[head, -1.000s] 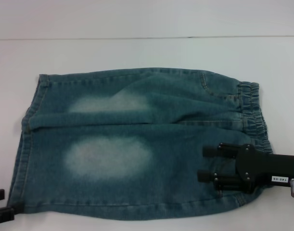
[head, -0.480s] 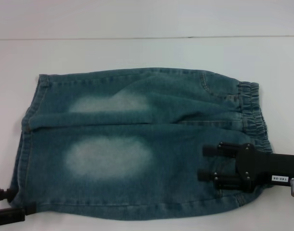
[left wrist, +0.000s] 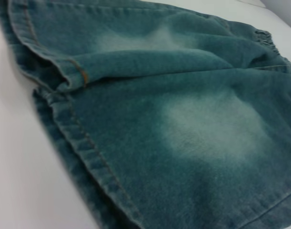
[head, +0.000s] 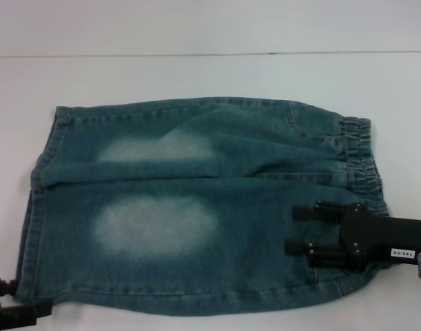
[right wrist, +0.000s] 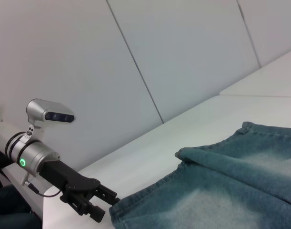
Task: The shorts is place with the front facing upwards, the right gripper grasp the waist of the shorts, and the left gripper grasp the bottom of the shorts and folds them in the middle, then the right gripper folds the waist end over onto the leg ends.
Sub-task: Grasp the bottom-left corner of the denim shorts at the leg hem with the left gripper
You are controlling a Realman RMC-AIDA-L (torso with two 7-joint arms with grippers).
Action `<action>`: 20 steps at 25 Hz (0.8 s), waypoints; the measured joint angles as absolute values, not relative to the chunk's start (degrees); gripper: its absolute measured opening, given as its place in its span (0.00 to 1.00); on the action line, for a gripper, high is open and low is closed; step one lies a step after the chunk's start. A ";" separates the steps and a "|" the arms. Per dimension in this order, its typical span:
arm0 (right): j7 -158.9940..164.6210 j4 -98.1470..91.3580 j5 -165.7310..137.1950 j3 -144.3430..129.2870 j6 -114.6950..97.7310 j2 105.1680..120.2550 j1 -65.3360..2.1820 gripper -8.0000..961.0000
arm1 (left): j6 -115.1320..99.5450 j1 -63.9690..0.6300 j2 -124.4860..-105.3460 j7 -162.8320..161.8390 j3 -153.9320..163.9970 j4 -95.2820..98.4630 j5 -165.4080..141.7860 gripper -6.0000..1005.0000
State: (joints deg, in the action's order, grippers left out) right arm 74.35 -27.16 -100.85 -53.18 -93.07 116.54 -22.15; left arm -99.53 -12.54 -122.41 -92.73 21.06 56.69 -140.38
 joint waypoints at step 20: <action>74.97 -27.24 -100.84 -50.24 -96.08 116.04 -21.53 0.84 | -98.20 -14.07 -123.74 -92.09 23.25 58.32 -140.91 0.57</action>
State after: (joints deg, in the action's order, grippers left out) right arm 74.97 -27.24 -100.84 -50.24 -96.08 116.04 -21.53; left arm -98.20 -14.06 -123.74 -92.09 23.25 58.32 -140.91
